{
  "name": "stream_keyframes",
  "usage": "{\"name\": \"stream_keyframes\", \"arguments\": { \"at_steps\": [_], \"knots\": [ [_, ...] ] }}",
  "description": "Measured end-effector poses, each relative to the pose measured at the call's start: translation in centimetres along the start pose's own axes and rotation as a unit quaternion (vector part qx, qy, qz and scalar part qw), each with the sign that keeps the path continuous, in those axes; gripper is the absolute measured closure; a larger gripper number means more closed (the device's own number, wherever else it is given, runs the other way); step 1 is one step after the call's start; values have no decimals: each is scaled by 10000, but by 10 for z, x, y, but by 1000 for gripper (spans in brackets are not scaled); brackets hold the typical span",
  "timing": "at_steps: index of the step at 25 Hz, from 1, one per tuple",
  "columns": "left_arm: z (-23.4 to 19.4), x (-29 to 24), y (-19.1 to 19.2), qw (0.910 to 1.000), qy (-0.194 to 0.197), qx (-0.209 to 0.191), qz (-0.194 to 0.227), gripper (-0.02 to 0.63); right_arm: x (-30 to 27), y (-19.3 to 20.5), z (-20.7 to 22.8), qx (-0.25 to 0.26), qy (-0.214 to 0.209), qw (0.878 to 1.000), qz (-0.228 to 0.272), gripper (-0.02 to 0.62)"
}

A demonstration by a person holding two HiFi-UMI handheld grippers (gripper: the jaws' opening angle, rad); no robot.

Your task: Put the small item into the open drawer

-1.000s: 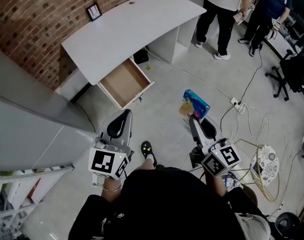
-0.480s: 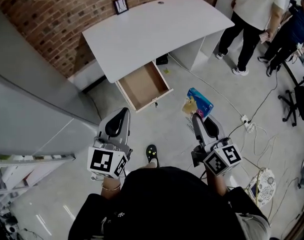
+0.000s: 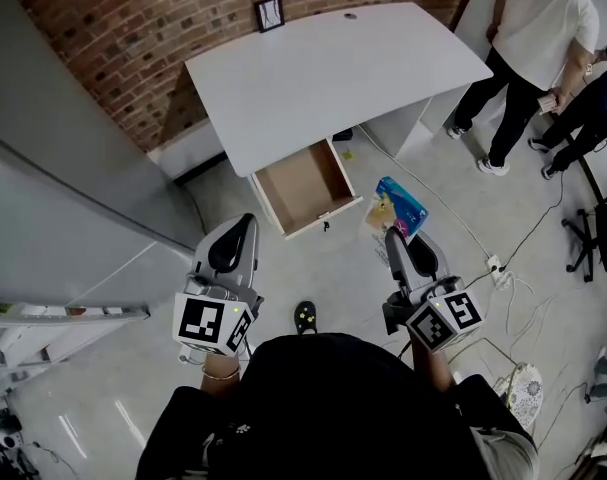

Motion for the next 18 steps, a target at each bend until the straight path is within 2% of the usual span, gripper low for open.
{"name": "stream_keyframes", "arguments": {
  "at_steps": [18],
  "knots": [
    [-42,-31,5,9998,51,172,91,609,-40,-5,2,95,153,9998,-44,500]
  ]
}}
Point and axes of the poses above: the fingertips, and each gripper's own axes: x backward along the fingers, z to its right, y out of its underside, the point moved 5 cm from there along x, backward along the fingers, and after that the axes turned 2 degrees about -x, right-handed, at the moved point
